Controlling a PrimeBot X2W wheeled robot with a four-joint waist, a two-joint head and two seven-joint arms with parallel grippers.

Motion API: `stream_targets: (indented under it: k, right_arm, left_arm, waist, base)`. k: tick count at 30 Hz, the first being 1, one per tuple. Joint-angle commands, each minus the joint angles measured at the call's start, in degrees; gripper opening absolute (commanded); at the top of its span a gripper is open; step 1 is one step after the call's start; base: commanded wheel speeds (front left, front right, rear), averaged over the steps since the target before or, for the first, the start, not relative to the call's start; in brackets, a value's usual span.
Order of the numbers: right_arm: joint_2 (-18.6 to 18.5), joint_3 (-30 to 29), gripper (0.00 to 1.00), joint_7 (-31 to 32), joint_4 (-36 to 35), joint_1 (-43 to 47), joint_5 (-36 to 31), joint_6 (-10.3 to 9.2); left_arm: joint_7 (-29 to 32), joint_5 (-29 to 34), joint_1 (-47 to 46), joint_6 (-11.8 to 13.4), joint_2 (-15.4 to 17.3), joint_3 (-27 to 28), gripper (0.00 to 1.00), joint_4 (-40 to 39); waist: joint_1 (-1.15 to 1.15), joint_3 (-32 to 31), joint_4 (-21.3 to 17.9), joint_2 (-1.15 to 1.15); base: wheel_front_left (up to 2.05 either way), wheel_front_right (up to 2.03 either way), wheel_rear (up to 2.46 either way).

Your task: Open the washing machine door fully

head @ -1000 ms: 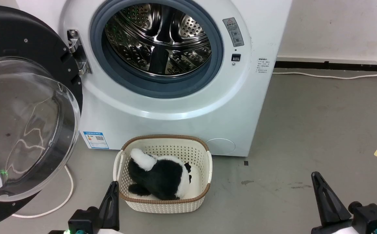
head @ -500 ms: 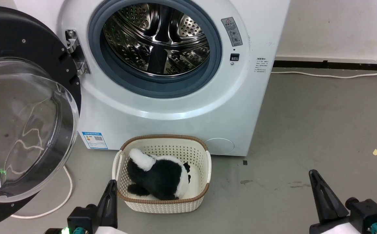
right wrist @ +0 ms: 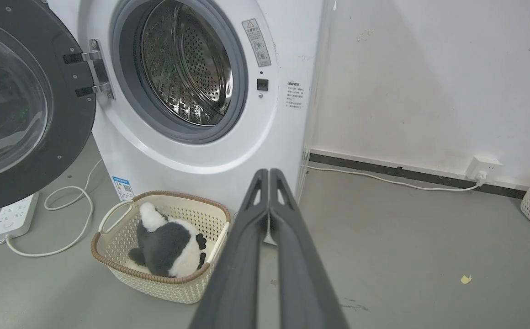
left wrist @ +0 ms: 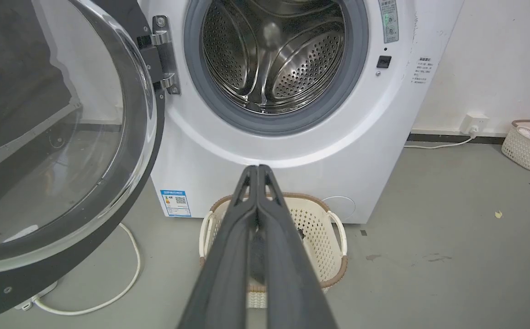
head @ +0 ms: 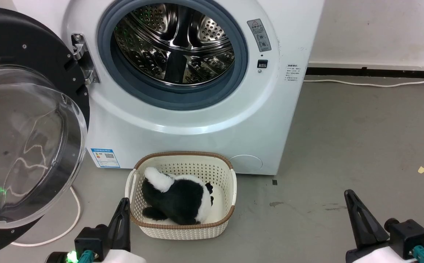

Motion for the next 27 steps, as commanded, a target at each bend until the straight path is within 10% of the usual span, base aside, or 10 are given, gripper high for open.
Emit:
stream_targets:
  k: [1,27]
  right_arm:
    - [0.07,0.12,0.0,0.52,0.21,-1.02,-0.26,-0.03]
    - [0.1,0.73,0.0,3.46,0.62,-2.41,-0.56,-0.04]
  left_arm:
    - [0.64,0.83,-0.93,-0.43,-0.42,0.33,0.0,-0.46]
    - [3.42,3.28,-1.89,-1.6,-1.28,2.19,0.0,-1.44]
  waist:
    - [0.0,0.02,-0.06,0.0]
    - [0.0,0.12,-0.57,0.0]
  base:
    - [0.0,0.0,0.0]
    - [0.0,0.0,0.0]
